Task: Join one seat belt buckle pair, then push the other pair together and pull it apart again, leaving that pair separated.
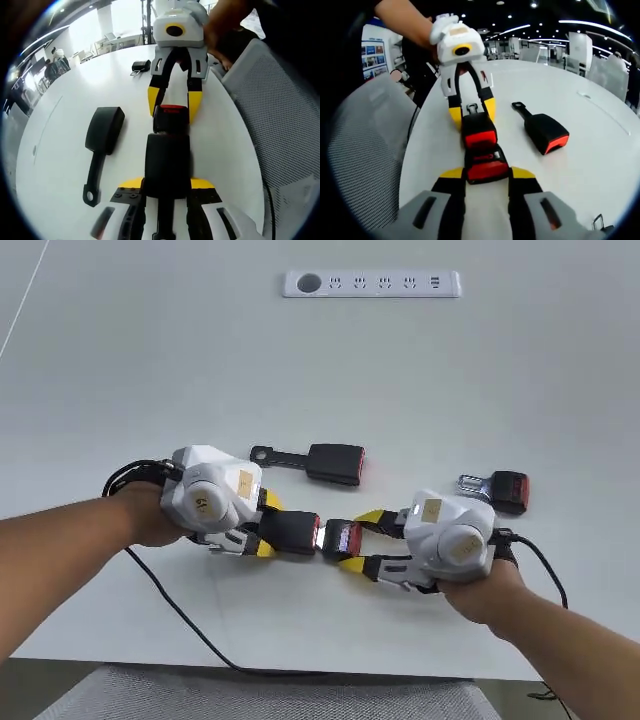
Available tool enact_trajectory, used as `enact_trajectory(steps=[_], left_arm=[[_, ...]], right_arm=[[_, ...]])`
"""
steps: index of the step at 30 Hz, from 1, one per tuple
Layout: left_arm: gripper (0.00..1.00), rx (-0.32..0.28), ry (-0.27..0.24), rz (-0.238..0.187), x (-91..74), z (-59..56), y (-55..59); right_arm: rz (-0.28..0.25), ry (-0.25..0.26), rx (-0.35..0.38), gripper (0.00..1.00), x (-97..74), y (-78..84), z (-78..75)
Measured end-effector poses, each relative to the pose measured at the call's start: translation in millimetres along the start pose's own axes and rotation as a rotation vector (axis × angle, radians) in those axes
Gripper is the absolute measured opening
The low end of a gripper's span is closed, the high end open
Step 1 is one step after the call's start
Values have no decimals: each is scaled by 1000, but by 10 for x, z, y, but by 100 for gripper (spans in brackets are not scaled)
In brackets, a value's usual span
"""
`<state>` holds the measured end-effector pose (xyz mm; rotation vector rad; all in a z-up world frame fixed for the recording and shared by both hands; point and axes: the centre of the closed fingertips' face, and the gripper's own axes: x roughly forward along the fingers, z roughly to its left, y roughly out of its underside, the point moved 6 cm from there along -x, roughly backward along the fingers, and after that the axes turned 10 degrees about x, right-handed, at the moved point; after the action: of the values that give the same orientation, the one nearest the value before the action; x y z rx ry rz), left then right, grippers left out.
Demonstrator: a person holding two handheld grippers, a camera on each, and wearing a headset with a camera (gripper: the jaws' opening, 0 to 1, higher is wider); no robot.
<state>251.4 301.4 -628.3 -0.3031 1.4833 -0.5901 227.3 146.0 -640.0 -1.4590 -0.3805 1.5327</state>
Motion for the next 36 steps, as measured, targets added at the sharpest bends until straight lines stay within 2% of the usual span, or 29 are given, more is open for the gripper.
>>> enact_trajectory(steps=[8,13,36], left_arm=[[31,9,17,-12,-6,-1,1],[31,7,21,-18,-14,-5,-2],[31,-12,22,-31,-33,-13,-27]], right_arm=[[-2,-7,-11,30,6,-5,-10],[-17,-7,7,30,2,2,-11],[-40,8,11,31,3,16,18]])
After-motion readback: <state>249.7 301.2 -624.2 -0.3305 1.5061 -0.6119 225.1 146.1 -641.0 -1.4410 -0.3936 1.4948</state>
